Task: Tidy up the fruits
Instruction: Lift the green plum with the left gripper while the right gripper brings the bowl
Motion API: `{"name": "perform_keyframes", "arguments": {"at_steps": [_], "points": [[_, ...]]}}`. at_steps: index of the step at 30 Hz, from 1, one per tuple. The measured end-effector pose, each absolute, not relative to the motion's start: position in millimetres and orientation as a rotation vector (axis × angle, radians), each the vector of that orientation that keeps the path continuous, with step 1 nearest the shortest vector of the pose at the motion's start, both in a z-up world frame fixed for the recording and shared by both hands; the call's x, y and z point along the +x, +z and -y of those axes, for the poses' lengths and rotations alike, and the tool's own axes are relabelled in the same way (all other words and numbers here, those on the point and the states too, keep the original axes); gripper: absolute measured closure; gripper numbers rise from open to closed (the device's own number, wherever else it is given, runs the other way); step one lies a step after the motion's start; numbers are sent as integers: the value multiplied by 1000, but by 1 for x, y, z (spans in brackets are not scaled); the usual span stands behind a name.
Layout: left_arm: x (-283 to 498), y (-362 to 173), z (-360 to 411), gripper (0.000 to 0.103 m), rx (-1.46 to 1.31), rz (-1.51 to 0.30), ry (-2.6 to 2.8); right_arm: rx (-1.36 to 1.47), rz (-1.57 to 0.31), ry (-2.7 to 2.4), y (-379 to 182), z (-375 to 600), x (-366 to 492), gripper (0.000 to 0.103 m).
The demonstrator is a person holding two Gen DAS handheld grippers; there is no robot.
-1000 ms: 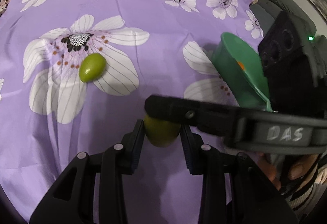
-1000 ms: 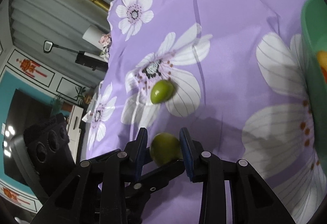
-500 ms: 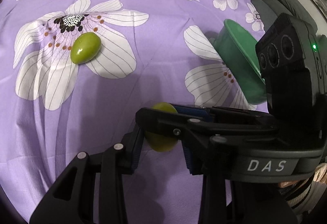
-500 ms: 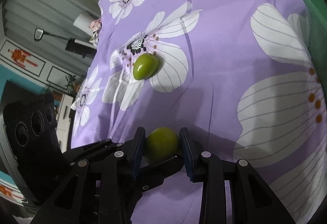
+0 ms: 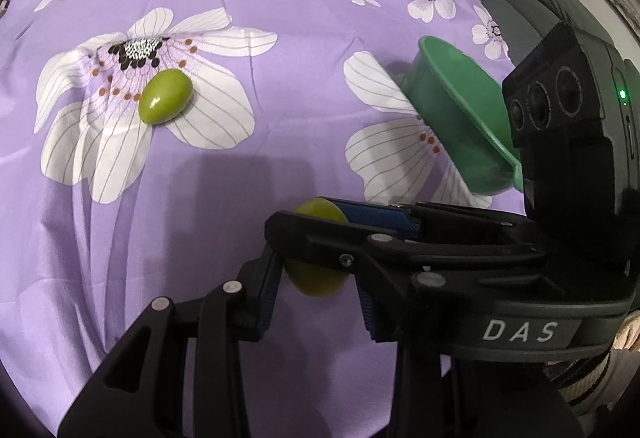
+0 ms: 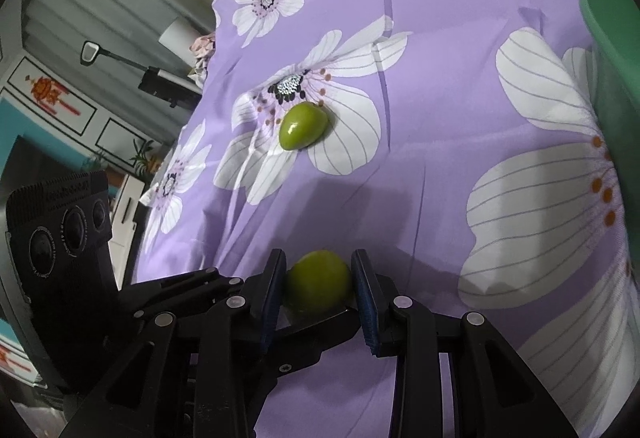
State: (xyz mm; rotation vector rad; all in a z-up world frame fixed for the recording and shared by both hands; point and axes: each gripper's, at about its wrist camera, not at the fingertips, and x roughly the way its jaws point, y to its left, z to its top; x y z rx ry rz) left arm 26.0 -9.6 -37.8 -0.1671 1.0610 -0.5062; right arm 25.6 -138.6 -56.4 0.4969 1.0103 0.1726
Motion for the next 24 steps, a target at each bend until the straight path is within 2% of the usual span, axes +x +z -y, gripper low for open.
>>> {"name": "perform_keyframes", "arguments": {"at_steps": [24], "points": [[20,8,48,69,-44,-964,-531,516,-845,161,-14,161,-6,68]]}}
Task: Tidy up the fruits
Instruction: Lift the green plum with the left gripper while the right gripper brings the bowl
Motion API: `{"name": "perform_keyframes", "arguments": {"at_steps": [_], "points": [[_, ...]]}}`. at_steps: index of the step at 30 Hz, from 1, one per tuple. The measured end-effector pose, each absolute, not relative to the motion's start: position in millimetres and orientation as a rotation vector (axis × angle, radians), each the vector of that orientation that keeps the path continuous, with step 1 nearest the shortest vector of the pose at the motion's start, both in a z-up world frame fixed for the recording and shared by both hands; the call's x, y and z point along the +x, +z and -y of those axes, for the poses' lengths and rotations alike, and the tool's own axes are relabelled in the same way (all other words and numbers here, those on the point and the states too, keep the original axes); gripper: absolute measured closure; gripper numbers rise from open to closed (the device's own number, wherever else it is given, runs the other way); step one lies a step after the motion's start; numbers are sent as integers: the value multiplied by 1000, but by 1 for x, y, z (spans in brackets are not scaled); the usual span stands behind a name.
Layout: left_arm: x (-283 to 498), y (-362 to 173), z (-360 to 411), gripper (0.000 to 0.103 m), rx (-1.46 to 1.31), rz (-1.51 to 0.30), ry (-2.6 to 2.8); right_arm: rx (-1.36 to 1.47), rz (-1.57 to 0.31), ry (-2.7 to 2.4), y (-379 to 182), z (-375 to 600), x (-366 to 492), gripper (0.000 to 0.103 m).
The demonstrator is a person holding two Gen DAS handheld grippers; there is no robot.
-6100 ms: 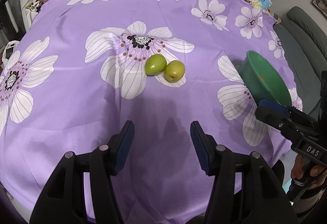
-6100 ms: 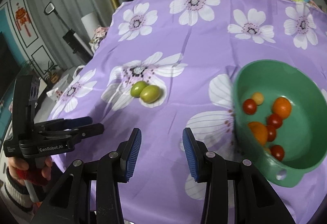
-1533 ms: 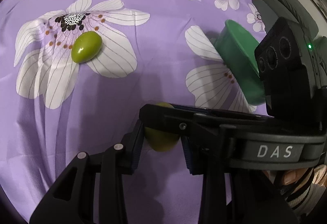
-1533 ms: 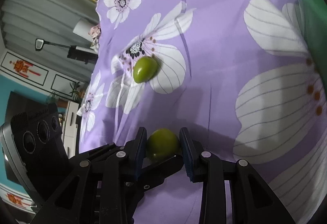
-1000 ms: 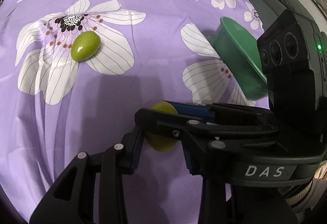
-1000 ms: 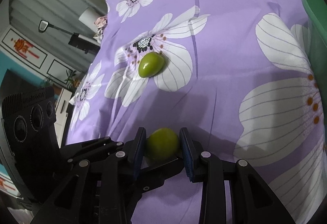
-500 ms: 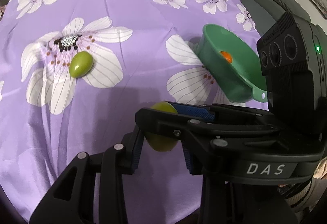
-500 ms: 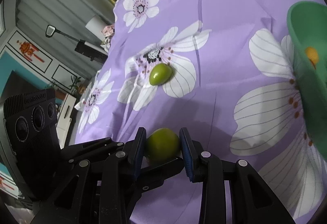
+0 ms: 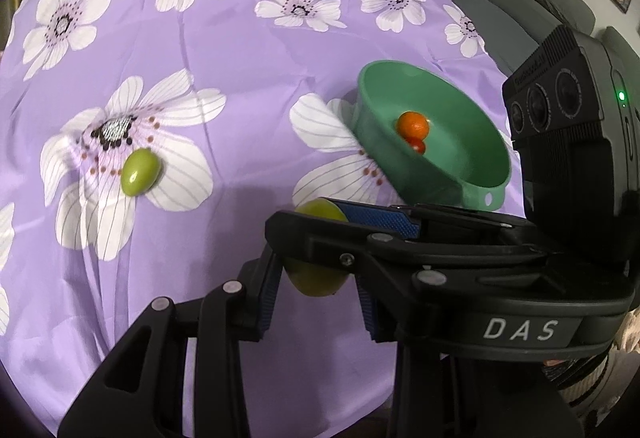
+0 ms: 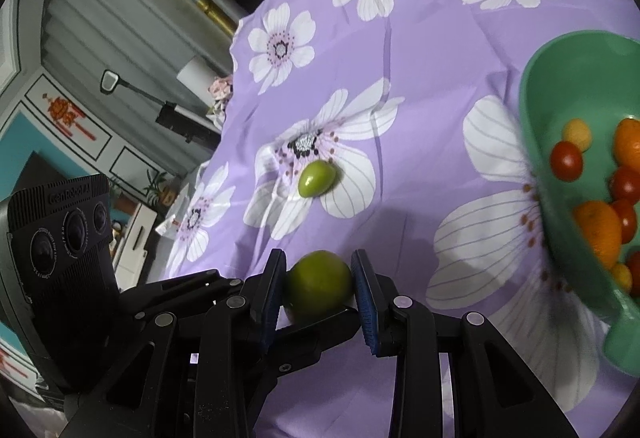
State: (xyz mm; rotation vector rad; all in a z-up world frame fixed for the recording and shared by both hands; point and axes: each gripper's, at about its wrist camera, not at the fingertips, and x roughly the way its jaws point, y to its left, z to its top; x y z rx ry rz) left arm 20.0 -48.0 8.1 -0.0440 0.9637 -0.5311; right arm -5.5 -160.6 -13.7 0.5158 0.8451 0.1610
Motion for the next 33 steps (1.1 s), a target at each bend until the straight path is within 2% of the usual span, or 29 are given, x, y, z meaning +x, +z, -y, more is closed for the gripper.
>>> {"name": "perform_keyframes", "arguments": {"at_steps": [33], "points": [[28,38,119,69,116,-897,-639,583,-676,57,19,212,-51,67]]}}
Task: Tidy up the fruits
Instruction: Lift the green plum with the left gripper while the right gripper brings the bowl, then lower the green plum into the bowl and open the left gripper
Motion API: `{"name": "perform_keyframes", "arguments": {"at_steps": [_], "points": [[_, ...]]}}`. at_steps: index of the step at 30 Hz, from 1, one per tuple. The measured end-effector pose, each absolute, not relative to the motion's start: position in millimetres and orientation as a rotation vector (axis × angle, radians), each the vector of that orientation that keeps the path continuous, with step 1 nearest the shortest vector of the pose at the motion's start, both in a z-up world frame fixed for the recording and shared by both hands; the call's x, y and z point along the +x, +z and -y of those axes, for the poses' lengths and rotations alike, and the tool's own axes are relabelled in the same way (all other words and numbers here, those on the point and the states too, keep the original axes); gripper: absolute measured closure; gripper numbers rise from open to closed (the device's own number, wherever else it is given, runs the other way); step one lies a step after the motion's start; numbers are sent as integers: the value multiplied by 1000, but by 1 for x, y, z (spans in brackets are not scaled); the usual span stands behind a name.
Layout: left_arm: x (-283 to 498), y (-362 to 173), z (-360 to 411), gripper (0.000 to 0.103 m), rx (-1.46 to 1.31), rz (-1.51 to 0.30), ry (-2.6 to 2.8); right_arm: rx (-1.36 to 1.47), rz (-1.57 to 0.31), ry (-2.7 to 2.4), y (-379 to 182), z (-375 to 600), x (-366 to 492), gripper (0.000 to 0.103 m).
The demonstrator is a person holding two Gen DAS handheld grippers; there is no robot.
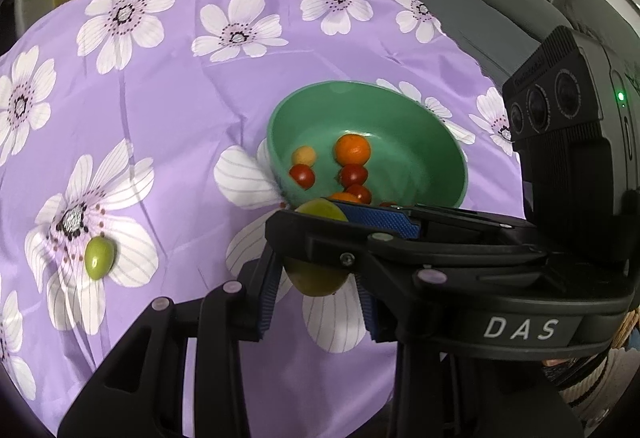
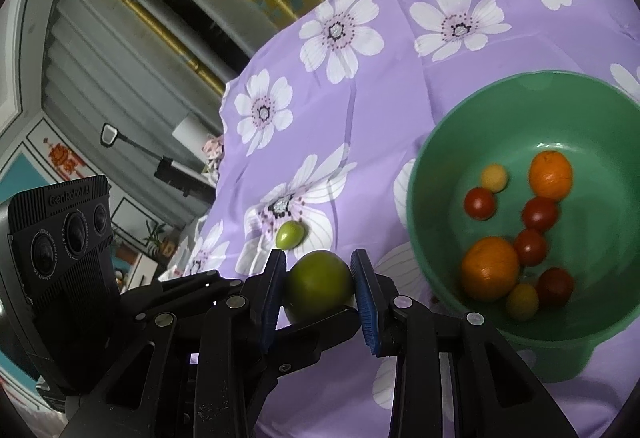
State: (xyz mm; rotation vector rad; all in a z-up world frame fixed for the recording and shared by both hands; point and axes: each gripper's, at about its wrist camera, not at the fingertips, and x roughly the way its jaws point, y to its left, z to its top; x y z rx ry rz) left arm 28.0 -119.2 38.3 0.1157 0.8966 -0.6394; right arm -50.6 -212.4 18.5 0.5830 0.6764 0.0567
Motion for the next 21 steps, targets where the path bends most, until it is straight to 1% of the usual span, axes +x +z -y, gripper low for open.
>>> {"name": "perform_keyframes", "arguments": {"at_steps": [21], "points": [[42,46,160,69,185,-870,-706,612,-601,-7,28,254,-67,67]]}}
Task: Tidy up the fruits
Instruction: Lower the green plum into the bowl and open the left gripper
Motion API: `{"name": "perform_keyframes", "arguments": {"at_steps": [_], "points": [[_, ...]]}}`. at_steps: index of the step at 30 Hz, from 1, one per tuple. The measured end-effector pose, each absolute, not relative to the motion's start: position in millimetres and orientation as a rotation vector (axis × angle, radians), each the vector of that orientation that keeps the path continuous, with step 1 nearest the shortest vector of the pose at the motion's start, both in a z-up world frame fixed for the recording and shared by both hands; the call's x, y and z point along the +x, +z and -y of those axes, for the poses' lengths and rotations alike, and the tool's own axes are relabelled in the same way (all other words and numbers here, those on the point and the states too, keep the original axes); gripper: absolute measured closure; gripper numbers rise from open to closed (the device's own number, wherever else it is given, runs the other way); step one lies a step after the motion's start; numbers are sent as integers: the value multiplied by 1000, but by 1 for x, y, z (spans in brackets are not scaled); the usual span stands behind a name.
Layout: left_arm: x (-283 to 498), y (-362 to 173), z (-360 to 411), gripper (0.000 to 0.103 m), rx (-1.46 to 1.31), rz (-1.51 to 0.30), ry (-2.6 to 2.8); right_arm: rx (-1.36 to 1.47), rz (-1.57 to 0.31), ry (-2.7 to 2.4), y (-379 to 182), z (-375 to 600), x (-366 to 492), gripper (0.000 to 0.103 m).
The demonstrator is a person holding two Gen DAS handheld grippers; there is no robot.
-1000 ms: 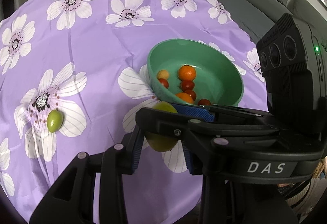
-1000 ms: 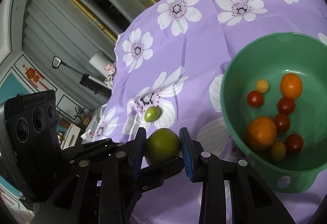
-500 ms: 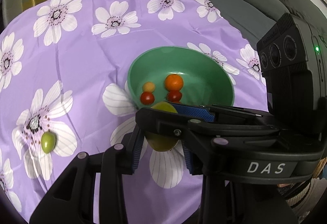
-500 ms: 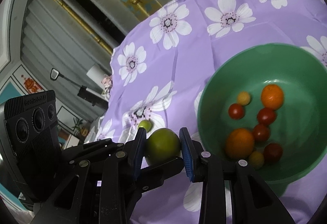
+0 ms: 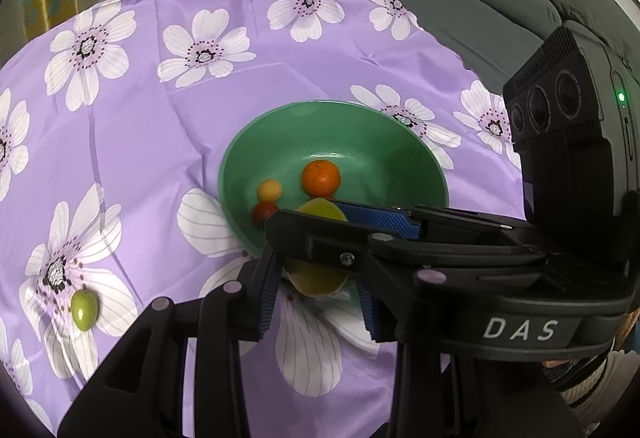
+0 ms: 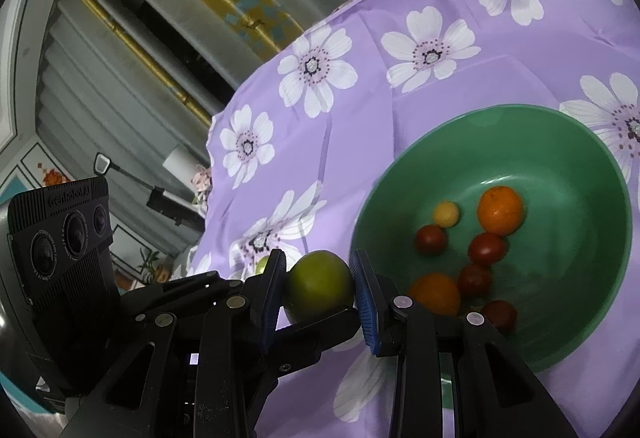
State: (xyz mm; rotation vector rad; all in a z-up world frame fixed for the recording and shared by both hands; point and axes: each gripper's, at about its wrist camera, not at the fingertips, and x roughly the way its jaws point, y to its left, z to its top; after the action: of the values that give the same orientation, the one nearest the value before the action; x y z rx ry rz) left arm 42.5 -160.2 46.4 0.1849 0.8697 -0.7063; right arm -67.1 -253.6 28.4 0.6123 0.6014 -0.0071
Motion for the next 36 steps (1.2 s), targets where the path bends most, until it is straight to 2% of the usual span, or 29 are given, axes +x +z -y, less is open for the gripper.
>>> {"name": "perform_keyframes", "arguments": {"at_steps": [36], "points": [[76,25,199,69,194,-919,-776,657,-620,-86,15,300,-68,67]]}}
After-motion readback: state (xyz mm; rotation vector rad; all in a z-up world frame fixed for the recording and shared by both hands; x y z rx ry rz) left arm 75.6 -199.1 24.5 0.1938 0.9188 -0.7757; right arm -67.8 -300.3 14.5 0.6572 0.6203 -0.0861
